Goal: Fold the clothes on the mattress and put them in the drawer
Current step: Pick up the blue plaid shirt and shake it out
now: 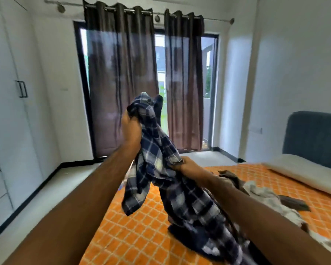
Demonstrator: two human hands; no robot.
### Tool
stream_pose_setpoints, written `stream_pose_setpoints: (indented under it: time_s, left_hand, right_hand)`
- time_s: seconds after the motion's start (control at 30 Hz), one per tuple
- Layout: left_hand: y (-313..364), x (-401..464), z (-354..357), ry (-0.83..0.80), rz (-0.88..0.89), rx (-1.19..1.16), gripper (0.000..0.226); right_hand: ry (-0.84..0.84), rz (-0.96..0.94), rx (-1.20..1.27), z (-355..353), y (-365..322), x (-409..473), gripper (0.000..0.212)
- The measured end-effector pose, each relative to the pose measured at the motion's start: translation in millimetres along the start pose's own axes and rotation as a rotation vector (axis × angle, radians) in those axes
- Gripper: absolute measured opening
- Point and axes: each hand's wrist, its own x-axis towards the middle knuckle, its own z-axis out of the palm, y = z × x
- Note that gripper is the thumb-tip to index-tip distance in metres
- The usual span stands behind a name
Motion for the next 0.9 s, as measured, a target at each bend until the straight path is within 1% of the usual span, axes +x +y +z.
stream_pose_setpoints:
  time_s: [0.03,0.1,0.17,0.2,0.23,0.27,0.3,0.33,0.37,0.4,0.43,0.47,0.5,0.53,0.6,0.67,0.7,0.73,0.8,0.87,0.9]
  left_hand:
    - [-2,12,-14,0.038,0.019,0.012,0.023]
    - [-10,26,-48,0.110,-0.027,0.137,0.018]
    - [-30,32,-83,0.108,-0.132,0.268,0.030]
    - [-37,30,-96,0.096,-0.141,0.359,0.032]
    - [-48,28,-109,0.099,-0.131,0.462,0.029]
    - [-59,26,-120,0.099,-0.126,0.588,0.028]
    - [-68,21,-130,0.066,-0.109,0.710,0.029]
    - [-75,14,-140,-0.060,-0.130,0.837,0.030]
    - [-84,0,-152,-0.291,-0.138,0.950,0.030]
    - [-90,-12,-161,-0.588,-0.218,1.025,0.028]
    - [-103,-29,-173,-0.891,-0.341,1.067,0.026]
    - [-118,-45,-184,-1.149,-0.455,1.127,0.025]
    - [-138,-57,-193,-1.342,-0.544,1.198,0.027]
    - [-158,-75,-203,-1.448,-0.605,1.258,0.032]
    - [-191,-97,-214,-1.467,-0.579,1.310,0.033]
    - [-215,-113,-217,-1.429,-0.451,1.308,0.018]
    - [-227,-122,-215,-1.431,-0.385,1.309,0.011]
    - [-238,-128,-214,-1.434,-0.300,1.317,0.012]
    - [-264,-146,-209,-1.439,-0.214,1.414,0.035]
    - [-284,-164,-203,-1.471,-0.127,1.496,0.045]
    - [-293,-172,-197,-1.497,-0.085,1.504,0.049]
  right_hand:
    - [0.080,-0.055,-0.048,-4,-12,15,0.011]
    - [0.251,-0.148,-0.160,-15,-41,43,0.012]
    - [0.315,-0.192,-0.248,-23,-67,64,0.013]
    - [0.307,-0.201,-0.292,-25,-78,72,0.014]
    - [0.272,-0.203,-0.350,-24,-85,76,0.015]
    - [0.208,-0.197,-0.434,-21,-88,80,0.021]
    - [0.098,-0.177,-0.533,-18,-85,81,0.031]
    - [-0.058,-0.119,-0.660,-12,-77,82,0.043]
    - [-0.244,-0.024,-0.789,-2,-60,76,0.053]
    - [-0.401,0.086,-0.906,5,-39,73,0.059]
    - [-0.532,0.197,-0.968,15,-7,63,0.060]
    - [-0.614,0.272,-0.984,24,25,52,0.057]
    - [-0.653,0.310,-0.955,31,55,42,0.052]
    - [-0.670,0.340,-0.892,38,89,29,0.045]
    - [-0.680,0.356,-0.874,47,131,11,0.026]
    - [-0.671,0.311,-0.925,54,157,-3,0.021]
    - [-0.681,0.321,-0.948,60,170,-10,0.017]
    - [-0.677,0.320,-0.962,64,183,-12,0.015]
    - [-0.663,0.322,-0.968,75,211,-18,0.020]
    - [-0.645,0.317,-0.979,85,233,-25,0.025]
    - [-0.635,0.319,-0.979,89,243,-28,0.031]
